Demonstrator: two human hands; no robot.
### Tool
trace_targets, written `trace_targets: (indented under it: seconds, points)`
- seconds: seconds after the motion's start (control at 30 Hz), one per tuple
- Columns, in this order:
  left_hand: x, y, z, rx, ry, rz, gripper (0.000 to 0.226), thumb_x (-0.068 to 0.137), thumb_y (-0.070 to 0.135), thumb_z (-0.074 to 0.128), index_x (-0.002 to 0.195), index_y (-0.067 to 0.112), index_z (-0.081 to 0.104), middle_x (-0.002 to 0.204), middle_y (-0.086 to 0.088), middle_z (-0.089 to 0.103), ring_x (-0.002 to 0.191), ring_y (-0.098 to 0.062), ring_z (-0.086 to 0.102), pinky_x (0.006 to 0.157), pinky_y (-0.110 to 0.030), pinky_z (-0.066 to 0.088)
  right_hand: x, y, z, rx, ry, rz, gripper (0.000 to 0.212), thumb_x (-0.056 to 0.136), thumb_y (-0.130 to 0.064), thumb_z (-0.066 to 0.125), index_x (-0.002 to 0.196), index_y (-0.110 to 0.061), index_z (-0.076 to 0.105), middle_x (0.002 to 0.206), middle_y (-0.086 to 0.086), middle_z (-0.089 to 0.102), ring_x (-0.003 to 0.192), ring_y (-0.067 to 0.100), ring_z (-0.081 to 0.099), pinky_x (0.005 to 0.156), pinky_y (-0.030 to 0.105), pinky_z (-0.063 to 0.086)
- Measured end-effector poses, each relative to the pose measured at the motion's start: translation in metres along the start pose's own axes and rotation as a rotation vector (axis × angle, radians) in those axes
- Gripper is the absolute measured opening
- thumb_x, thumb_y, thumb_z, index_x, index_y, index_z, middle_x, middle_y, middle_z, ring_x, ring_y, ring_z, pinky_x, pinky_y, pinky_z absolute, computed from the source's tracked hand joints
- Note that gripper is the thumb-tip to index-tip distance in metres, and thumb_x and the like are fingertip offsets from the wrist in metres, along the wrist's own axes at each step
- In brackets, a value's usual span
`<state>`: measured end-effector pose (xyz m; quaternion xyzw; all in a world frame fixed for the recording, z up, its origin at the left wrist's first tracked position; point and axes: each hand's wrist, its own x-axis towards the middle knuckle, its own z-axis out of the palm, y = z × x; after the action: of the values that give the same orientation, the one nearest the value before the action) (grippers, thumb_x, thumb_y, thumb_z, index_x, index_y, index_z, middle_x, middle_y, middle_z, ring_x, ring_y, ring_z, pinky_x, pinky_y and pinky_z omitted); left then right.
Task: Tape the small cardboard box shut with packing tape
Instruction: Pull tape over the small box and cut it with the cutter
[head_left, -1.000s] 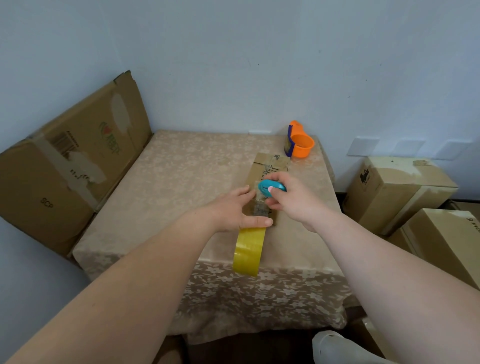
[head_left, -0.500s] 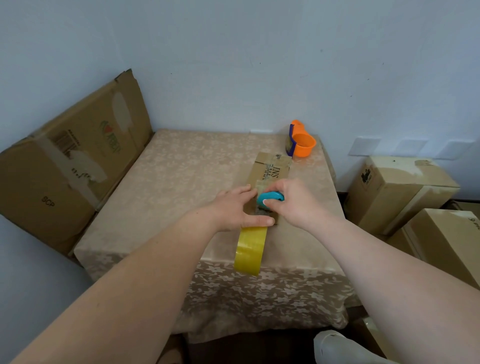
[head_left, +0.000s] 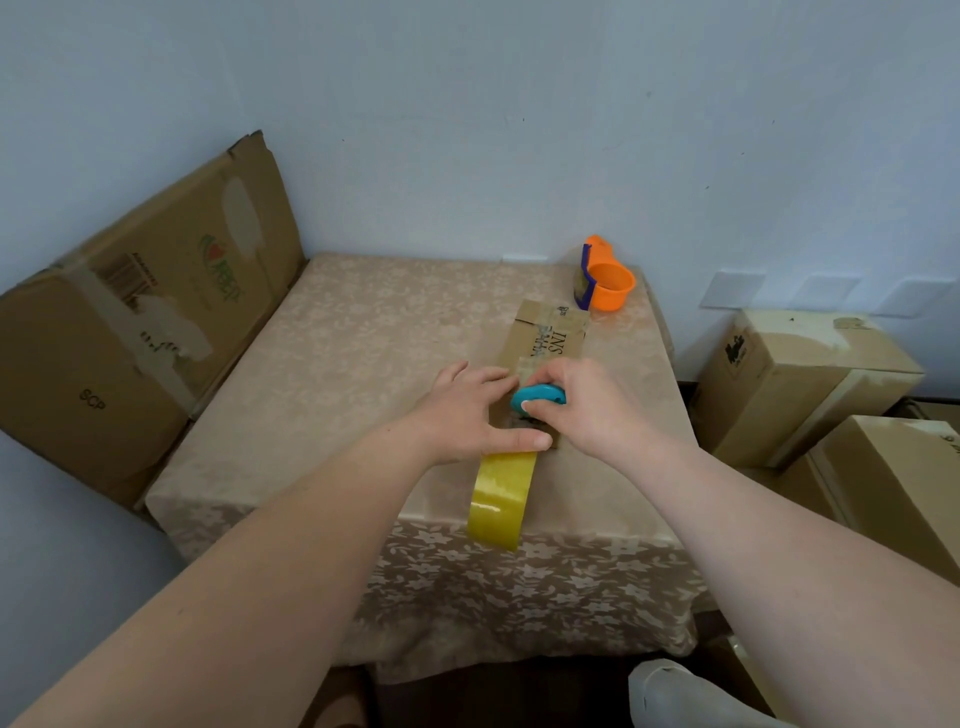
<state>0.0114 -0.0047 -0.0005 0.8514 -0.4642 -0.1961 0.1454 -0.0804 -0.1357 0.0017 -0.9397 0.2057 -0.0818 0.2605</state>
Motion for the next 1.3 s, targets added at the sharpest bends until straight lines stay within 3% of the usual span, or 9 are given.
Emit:
trace_targets:
  seconds: [0.1,0.27,0.77,0.9,1.0,1.3]
  points:
    - [0.000,-0.006,0.000,-0.029,-0.054,0.008,0.106,0.058,0.086,0.039,0.146,0.029,0.020,0.156,0.006,0.017,0.144,-0.022,-0.003,0.115,-0.037,-0.003,-0.001,0.002,0.000,-0.003,0.000,-0.006,0.016,0.080,-0.033,0.066,0.095,-0.030,0.069,0.095,0.000,0.071,0.091,0.023,0.064,0.079,0.045,0.053]
    - [-0.003,-0.011,-0.005,-0.083,-0.112,-0.015,0.084,0.078,0.064,0.051,0.147,0.031,0.015,0.157,0.011,0.008,0.144,-0.024,-0.006,0.114,-0.037,-0.001,0.000,0.004,0.000,-0.039,-0.005,-0.006,0.019,0.081,-0.035,0.065,0.099,-0.029,0.068,0.099,0.002,0.071,0.094,0.024,0.063,0.080,0.044,0.052]
    - [-0.001,-0.012,-0.002,-0.058,-0.164,-0.029,0.092,0.074,0.069,0.051,0.147,0.035,0.006,0.158,0.010,-0.001,0.144,-0.027,-0.011,0.114,-0.039,-0.004,0.000,-0.008,0.002,-0.117,-0.042,-0.067,0.023,0.080,-0.027,0.068,0.102,-0.024,0.069,0.104,0.006,0.070,0.097,0.025,0.061,0.082,0.041,0.052]
    - [0.001,-0.015,0.000,-0.048,-0.172,-0.030,0.112,0.051,0.087,0.039,0.146,0.037,0.007,0.158,0.010,0.000,0.144,-0.027,-0.010,0.114,-0.041,-0.004,0.001,-0.011,0.002,-0.145,-0.055,-0.084,0.024,0.079,-0.027,0.067,0.103,-0.023,0.070,0.103,0.007,0.070,0.097,0.026,0.061,0.080,0.040,0.052]
    - [0.003,-0.018,0.002,-0.066,-0.169,-0.035,0.115,0.046,0.089,0.037,0.146,0.040,0.007,0.158,0.012,0.000,0.144,-0.028,-0.010,0.116,-0.046,-0.002,0.002,-0.012,0.000,-0.165,-0.055,-0.099,0.024,0.079,-0.027,0.066,0.103,-0.022,0.070,0.101,0.006,0.070,0.095,0.026,0.062,0.079,0.040,0.052]
    - [0.001,-0.015,0.000,-0.059,-0.161,-0.042,0.097,0.069,0.075,0.050,0.147,0.036,0.006,0.158,0.012,-0.001,0.144,-0.028,-0.010,0.116,-0.045,-0.001,0.006,-0.011,0.001,-0.275,-0.068,-0.124,0.023,0.078,-0.035,0.065,0.100,-0.027,0.068,0.101,0.006,0.070,0.098,0.028,0.060,0.081,0.042,0.052]
